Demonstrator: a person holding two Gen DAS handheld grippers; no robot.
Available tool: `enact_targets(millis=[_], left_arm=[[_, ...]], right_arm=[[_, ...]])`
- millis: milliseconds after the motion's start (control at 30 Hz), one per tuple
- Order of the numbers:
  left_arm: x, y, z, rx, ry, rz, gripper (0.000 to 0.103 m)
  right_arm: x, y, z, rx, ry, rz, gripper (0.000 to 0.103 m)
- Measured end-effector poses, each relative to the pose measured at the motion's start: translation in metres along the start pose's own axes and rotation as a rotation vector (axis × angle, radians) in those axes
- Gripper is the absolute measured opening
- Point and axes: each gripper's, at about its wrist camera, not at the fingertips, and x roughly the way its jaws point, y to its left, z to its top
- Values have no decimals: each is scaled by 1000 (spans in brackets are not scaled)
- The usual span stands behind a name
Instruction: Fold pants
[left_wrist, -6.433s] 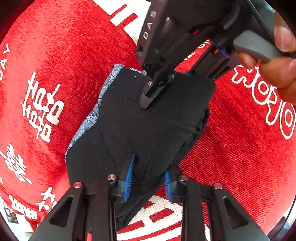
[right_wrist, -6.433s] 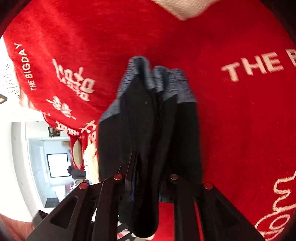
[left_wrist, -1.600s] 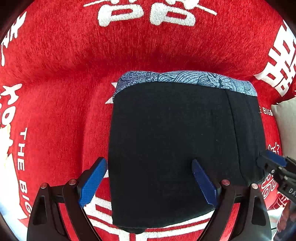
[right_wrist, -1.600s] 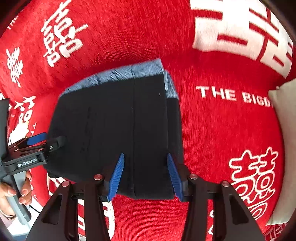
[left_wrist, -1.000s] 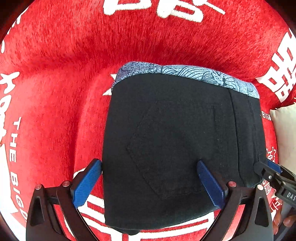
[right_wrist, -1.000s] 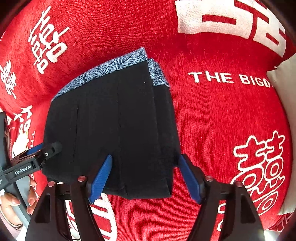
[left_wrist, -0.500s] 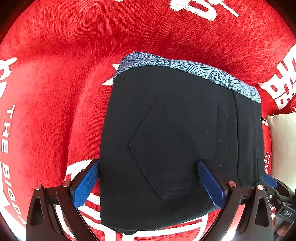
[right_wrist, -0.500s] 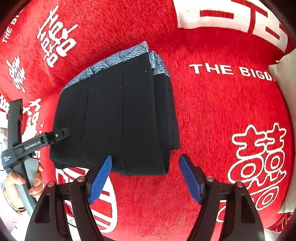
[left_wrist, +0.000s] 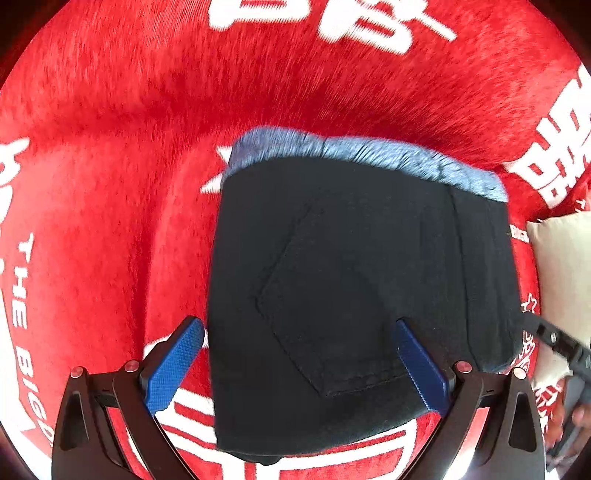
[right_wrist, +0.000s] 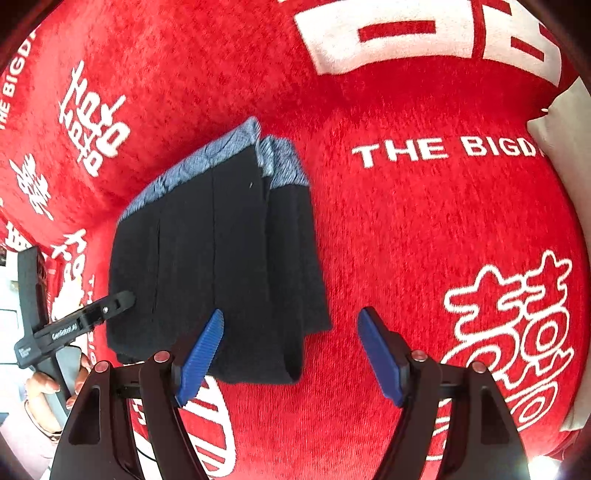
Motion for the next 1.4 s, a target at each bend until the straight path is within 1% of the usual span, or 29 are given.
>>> enact_targets(millis=[100,233,333,400,433,500,567,600,733,800,900,967,1067,1167,1400], left_arm=[[-10,6,9,27,-15,-30,102],[-12,24,24,18,-6,-47,102],[-8,40,33,-18,32,-117,102],[-7,50,37,-27,51,-143,102],[-5,54,33,-27,56,-159,102],[-5,66,34,-53,70,-220,102],[0,82,34,-90,109,-315,102],[5,88,34,-105,127,-339,102],[25,97,35,-112,181,-370,102],[32,96,37,-96,195,-397,102],[35,89,36,-64,203,-416,102],[39,83,38,-41,215,-421,102],[45,72,40,-5,227,-412,102],[42,66,40,22,208,-390,102],[38,59,35,-10,162,-339,102]], right_arm=[[-2,-15,11,53,-18,61,78],[3,-35,26,128,-17,155,78],[9,-46,33,154,0,220,78],[16,-47,34,151,22,252,78],[19,-48,34,145,35,269,78],[27,-47,35,131,62,304,78],[33,-49,35,114,86,336,78],[36,-50,34,106,101,350,78],[52,-47,37,69,150,394,78],[58,-43,39,54,168,438,78],[64,-38,41,23,181,458,78],[69,-34,45,29,189,474,78],[75,-33,48,53,191,487,78],[78,-30,50,53,196,476,78],[80,-24,51,80,212,439,77]])
